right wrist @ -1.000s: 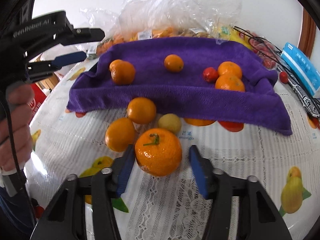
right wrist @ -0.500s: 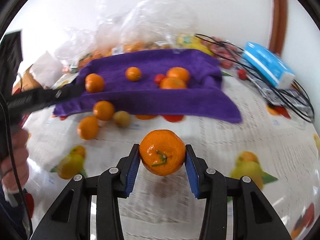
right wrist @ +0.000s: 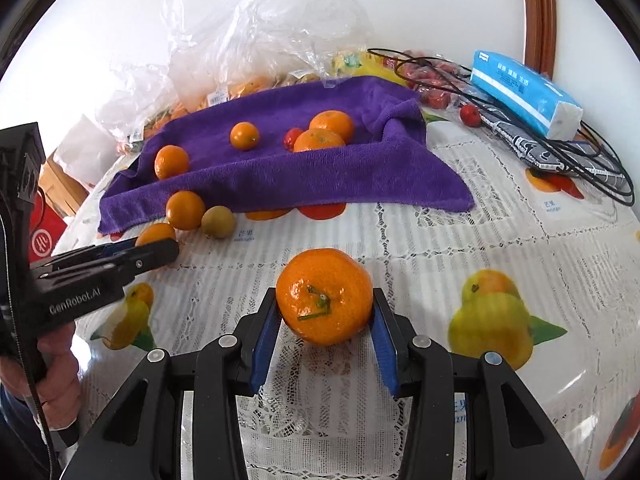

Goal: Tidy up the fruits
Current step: 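Move back to the loose fruit and grasp an orange with each tool, then carry both held oranges over the towel and lower them onto it, then open both tools to release the oranges onto the towel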

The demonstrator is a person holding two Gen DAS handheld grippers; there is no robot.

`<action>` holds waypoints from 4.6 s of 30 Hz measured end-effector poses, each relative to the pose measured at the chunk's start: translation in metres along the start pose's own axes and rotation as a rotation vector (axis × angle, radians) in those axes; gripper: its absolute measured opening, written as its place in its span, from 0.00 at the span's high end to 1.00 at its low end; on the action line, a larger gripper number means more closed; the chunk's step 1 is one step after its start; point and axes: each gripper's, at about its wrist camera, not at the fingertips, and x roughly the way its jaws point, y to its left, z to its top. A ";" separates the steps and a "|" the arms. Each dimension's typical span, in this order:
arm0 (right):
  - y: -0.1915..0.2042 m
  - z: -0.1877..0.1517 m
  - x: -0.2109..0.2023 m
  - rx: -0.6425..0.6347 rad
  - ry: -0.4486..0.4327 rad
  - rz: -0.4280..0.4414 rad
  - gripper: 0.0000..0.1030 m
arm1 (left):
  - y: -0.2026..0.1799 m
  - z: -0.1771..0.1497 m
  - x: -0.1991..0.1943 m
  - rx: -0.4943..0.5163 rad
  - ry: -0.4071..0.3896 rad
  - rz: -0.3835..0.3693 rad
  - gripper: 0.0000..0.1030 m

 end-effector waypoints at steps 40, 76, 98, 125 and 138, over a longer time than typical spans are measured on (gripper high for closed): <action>0.030 0.133 0.038 -0.019 -0.185 0.038 0.58 | 0.102 0.082 0.003 -0.281 -0.152 -0.007 0.69; 0.052 0.113 0.069 -0.111 -0.073 0.055 0.58 | 0.090 0.082 -0.004 -0.236 -0.203 0.026 0.69; 0.057 0.111 0.075 -0.141 -0.053 0.033 0.56 | 0.100 0.082 -0.001 -0.274 -0.182 0.011 0.69; 0.054 0.116 0.053 -0.109 -0.101 0.060 0.51 | 0.102 0.081 0.005 -0.278 -0.122 0.013 0.63; 0.054 0.095 0.028 -0.108 -0.118 0.096 0.51 | 0.099 0.084 -0.009 -0.272 -0.178 0.023 0.59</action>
